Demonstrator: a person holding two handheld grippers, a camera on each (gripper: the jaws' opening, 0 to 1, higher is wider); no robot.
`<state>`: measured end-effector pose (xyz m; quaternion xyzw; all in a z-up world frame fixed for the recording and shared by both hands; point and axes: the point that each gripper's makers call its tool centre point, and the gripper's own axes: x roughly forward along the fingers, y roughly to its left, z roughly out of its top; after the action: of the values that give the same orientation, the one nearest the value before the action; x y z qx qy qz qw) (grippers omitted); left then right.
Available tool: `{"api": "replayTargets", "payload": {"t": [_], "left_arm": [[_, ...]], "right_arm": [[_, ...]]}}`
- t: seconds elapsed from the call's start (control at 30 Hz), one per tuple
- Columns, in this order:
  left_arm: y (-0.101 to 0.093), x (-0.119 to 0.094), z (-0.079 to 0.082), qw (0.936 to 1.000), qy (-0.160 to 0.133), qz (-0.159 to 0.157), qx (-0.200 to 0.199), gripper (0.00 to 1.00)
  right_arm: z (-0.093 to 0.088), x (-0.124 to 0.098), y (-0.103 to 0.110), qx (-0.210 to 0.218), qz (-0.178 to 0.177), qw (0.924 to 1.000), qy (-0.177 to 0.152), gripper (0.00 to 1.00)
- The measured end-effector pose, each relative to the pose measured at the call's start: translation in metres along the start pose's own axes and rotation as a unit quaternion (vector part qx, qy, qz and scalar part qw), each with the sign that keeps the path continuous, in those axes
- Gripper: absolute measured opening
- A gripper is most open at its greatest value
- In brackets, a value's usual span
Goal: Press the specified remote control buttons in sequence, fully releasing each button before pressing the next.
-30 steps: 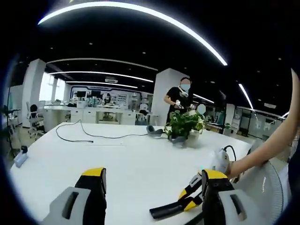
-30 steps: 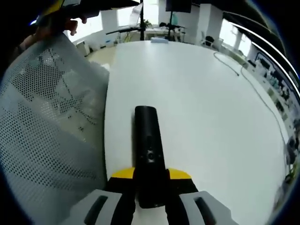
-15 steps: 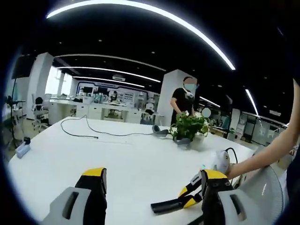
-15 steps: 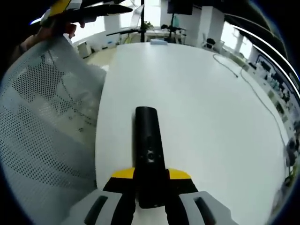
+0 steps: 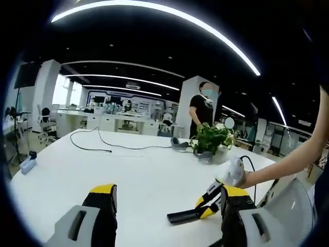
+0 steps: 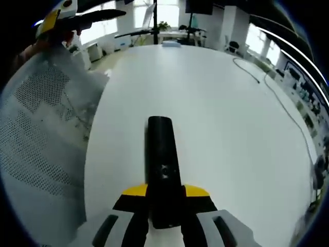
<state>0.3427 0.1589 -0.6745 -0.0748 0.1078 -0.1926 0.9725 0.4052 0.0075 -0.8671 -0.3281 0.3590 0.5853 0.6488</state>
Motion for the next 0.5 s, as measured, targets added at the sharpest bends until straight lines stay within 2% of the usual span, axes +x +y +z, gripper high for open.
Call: {"api": "replayTargets", "payload": {"t": [0.5], "left_arm": [[-0.001,0.001,-0.004,0.9998,0.012,0.001,0.013,0.86]], "right_arm": [[-0.003,-0.002,-0.03,0.005,-0.002,1.0,0.003,0.21]]}}
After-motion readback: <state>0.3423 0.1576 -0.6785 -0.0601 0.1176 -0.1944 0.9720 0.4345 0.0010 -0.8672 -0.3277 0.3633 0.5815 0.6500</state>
